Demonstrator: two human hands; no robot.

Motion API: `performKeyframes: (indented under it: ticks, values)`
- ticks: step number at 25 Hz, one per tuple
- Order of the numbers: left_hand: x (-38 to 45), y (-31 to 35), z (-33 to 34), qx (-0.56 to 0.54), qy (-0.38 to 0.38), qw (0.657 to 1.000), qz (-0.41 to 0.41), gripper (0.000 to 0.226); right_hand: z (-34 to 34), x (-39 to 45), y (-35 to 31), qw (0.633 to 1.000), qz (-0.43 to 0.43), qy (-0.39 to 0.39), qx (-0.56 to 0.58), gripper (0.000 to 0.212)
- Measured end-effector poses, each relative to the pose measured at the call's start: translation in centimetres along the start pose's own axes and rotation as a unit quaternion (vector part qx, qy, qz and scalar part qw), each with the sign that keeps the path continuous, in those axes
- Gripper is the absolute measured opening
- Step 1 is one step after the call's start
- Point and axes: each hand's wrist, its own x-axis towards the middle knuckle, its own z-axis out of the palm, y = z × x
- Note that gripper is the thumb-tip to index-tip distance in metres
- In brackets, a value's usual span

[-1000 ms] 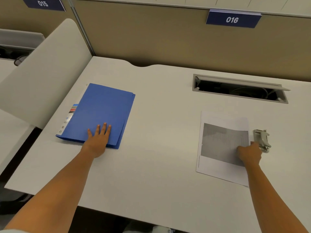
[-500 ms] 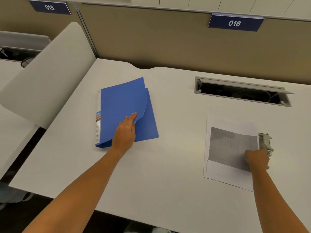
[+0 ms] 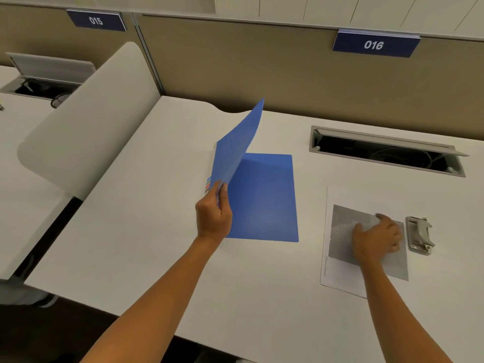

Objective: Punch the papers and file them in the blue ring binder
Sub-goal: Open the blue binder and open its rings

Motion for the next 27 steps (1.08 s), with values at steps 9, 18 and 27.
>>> performKeyframes:
  ticks: [9,18,27]
  values:
    - [3.2,0.1,-3.1,-0.158,0.274,0.907,-0.277,0.036,5.4,-7.9,-5.5,0.927,-0.31,-0.201,0.057,0.048]
    - [2.7,-7.3,-6.2,-0.089,0.398,0.814,-0.414,0.024,8.8,-11.3,-7.0,0.877,-0.332,-0.346,0.025,0.053]
    - [0.7,-10.8,-4.6,0.219,0.222,0.81,-0.497,0.085,8.7,-11.5,-7.6,0.896,-0.302,-0.323,0.036,0.05]
